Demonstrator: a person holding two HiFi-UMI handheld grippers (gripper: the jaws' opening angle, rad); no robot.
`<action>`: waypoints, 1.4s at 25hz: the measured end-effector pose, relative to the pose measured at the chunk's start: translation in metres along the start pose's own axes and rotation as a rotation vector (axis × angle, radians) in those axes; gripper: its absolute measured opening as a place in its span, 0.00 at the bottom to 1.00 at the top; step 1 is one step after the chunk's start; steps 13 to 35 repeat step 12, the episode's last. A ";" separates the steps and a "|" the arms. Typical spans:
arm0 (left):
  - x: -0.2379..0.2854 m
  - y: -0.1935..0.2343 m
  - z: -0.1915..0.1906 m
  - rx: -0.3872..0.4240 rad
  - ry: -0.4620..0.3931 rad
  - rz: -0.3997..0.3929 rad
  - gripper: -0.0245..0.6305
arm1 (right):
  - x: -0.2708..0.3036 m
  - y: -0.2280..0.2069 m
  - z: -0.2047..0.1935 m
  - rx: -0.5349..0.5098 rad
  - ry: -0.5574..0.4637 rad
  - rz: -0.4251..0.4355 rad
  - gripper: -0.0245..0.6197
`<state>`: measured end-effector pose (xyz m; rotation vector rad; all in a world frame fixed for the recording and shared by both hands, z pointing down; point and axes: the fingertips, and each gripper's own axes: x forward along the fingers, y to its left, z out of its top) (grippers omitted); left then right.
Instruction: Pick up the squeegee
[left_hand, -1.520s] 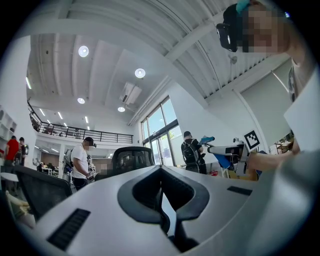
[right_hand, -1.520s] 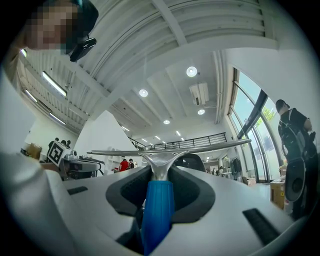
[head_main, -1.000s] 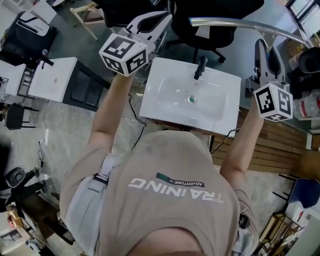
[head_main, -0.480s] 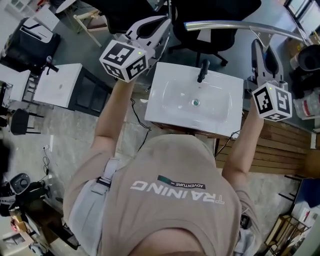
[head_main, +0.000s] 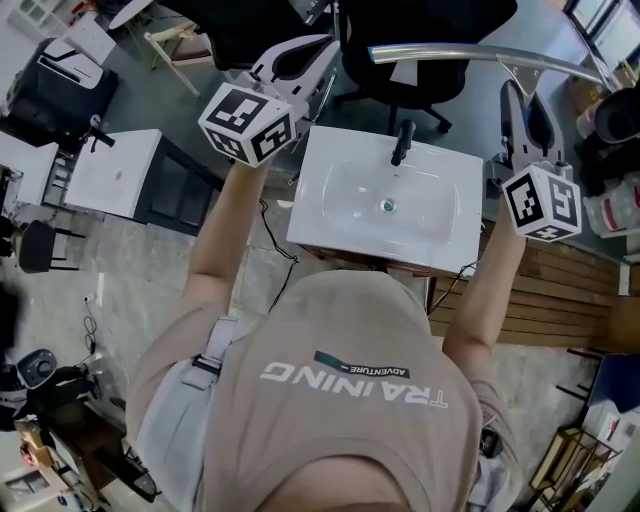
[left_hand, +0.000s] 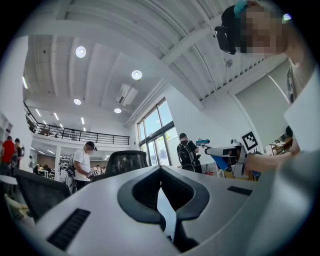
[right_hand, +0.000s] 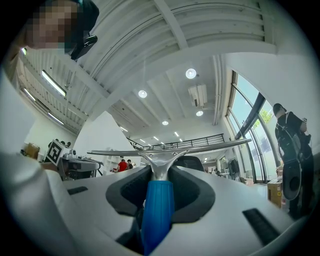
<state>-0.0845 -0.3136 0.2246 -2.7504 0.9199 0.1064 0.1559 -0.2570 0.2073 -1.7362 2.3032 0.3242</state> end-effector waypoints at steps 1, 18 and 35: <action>0.001 -0.001 0.000 0.000 0.000 -0.002 0.06 | -0.001 -0.001 0.000 -0.001 -0.001 -0.001 0.23; 0.015 -0.007 0.006 0.006 -0.019 -0.003 0.06 | 0.000 -0.014 0.004 -0.010 -0.010 0.009 0.23; 0.015 -0.007 0.006 0.006 -0.019 -0.003 0.06 | 0.000 -0.014 0.004 -0.010 -0.010 0.009 0.23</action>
